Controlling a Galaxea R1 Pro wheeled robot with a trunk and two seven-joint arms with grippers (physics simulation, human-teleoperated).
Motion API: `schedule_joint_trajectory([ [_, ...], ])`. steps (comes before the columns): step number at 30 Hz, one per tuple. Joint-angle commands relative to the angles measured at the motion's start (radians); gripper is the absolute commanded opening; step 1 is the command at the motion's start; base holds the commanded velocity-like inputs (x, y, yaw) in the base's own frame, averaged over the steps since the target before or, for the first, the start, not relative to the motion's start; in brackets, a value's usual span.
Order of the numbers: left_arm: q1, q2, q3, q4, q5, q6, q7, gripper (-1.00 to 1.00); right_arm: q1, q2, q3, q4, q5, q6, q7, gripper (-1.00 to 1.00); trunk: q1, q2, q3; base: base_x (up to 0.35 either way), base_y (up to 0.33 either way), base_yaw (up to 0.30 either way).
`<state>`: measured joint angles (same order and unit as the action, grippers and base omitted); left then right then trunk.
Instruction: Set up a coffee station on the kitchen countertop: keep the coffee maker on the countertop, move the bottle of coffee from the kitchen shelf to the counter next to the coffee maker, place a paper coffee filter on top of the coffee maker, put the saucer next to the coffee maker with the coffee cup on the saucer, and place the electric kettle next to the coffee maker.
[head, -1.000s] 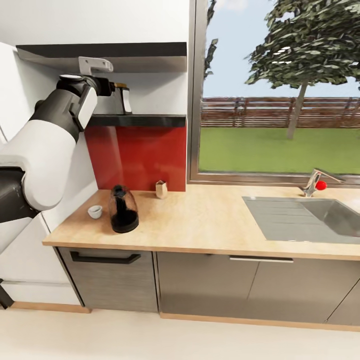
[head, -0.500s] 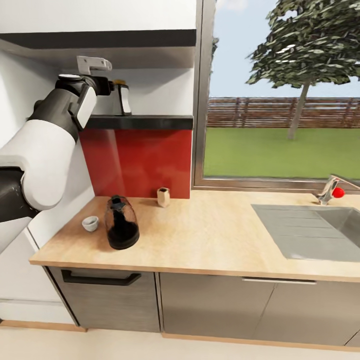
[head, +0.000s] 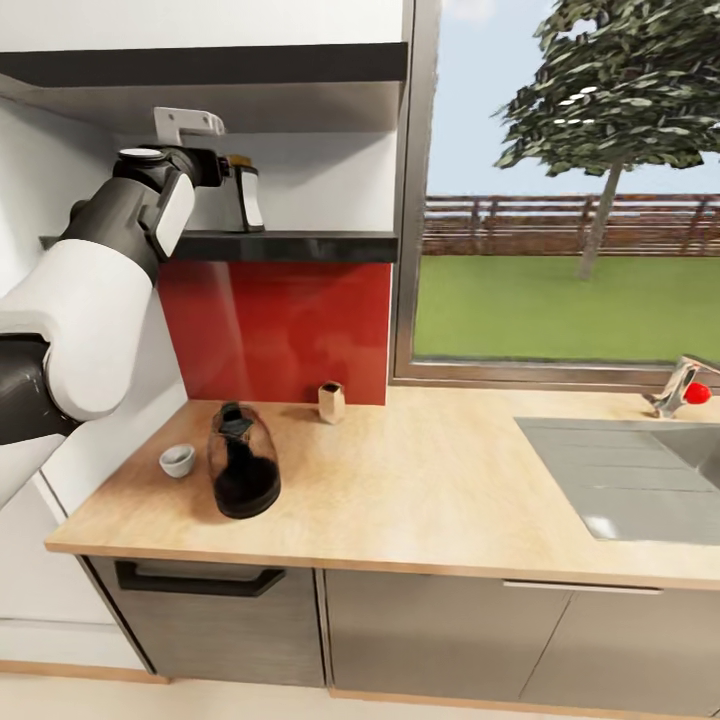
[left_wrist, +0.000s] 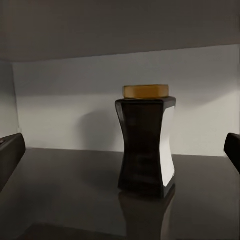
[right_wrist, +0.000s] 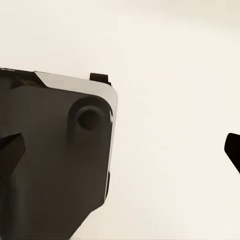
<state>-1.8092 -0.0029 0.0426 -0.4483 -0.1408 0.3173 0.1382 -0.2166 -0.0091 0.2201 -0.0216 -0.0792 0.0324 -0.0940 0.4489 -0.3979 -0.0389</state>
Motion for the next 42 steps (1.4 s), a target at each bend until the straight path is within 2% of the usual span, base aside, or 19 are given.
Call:
schedule_joint_trajectory([
  [1, -0.001, -0.002, 0.004, -0.001, -0.010, 0.005, -0.002, 1.00, 0.000, 0.000, 0.008, -0.002, -0.008, 0.003, -0.003, 1.00, 0.001, -0.002, -0.002, 0.315, 0.000, 0.000],
  [14, -0.001, -0.004, 0.003, -0.001, -0.008, 0.003, -0.002, 1.00, 0.002, -0.001, 0.007, -0.003, -0.008, 0.004, -0.003, 1.00, 0.001, -0.002, -0.002, 0.179, 0.000, -0.035],
  [25, -0.001, -0.002, 0.005, 0.000, -0.008, 0.002, -0.002, 1.00, 0.002, -0.002, 0.007, -0.003, -0.008, 0.004, -0.003, 1.00, 0.001, -0.002, -0.002, 0.040, 0.000, -0.056],
  [31, 0.002, 0.001, 0.037, 0.000, -0.009, -0.020, -0.002, 1.00, 0.002, -0.002, 0.007, -0.003, -0.008, 0.004, -0.003, 1.00, 0.001, -0.002, -0.002, 0.206, 0.000, -0.001],
  [42, 0.031, 0.006, 0.042, 0.001, -0.011, -0.045, -0.002, 1.00, 0.002, -0.002, 0.007, -0.003, -0.008, 0.004, -0.003, 1.00, 0.001, -0.002, -0.002, 0.013, 0.067, 0.000],
])
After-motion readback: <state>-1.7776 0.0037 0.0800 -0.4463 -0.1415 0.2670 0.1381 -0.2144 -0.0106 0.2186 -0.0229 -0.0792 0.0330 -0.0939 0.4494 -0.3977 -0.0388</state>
